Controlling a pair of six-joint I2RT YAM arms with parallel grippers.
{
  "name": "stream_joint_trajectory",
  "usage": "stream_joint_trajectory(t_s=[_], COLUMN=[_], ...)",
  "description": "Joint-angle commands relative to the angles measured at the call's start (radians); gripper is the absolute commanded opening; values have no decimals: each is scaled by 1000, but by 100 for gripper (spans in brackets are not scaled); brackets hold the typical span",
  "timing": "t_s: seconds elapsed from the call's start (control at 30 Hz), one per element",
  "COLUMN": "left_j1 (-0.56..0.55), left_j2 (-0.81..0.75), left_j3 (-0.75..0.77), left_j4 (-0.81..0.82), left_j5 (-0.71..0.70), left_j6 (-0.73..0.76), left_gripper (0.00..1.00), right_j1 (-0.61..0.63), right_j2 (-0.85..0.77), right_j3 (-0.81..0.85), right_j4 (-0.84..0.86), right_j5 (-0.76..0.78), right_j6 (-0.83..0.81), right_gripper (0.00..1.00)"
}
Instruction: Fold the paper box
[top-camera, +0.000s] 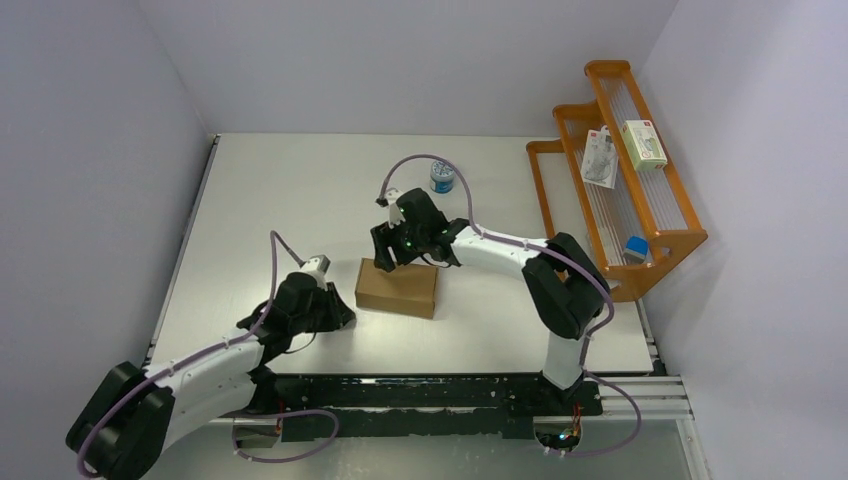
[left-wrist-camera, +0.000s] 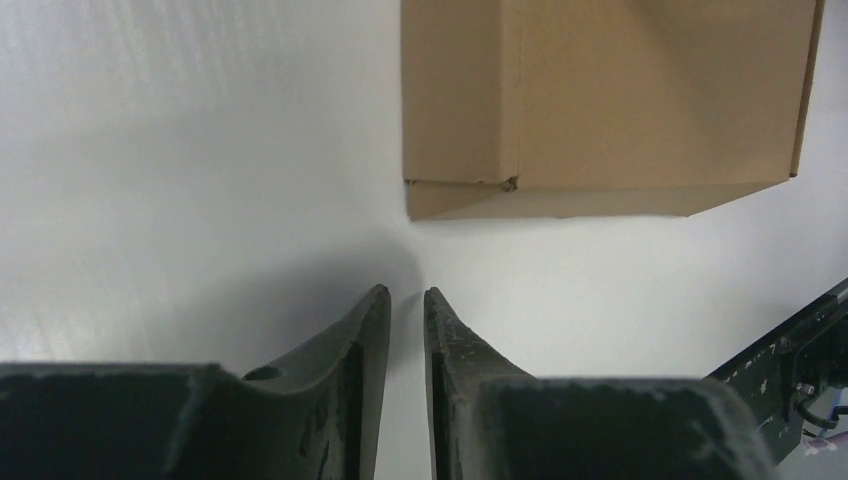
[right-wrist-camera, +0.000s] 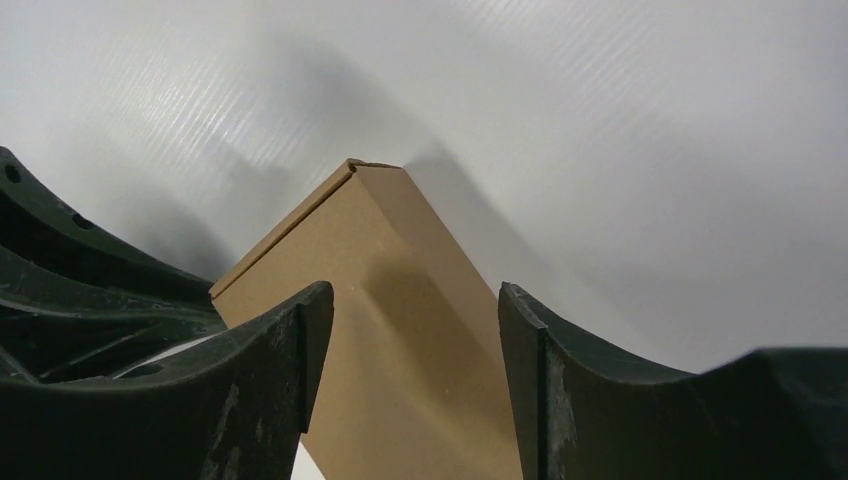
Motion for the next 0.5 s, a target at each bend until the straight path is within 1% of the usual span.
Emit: stream_joint_trajectory(t_s=[0.0,0.13,0.23,0.47], left_j1=[-5,-10,-15,-16], left_j2=[87,171,214,262], left_j3=[7,17,20,47], left_j4=[145,218,256,253], left_j5=[64,78,62,-27], left_j6=[-8,-12,-7,55], left_gripper=[24,21,20,13], right_j1=[-13,-20,-23,-28], right_j2=[44,83,106,146], right_j3=[43,42,33,17], right_j4=[37,53,62,54], right_j5=[-114,-154,-190,-273], right_j6=[90,128,141,143], right_gripper=[65,64,61,50])
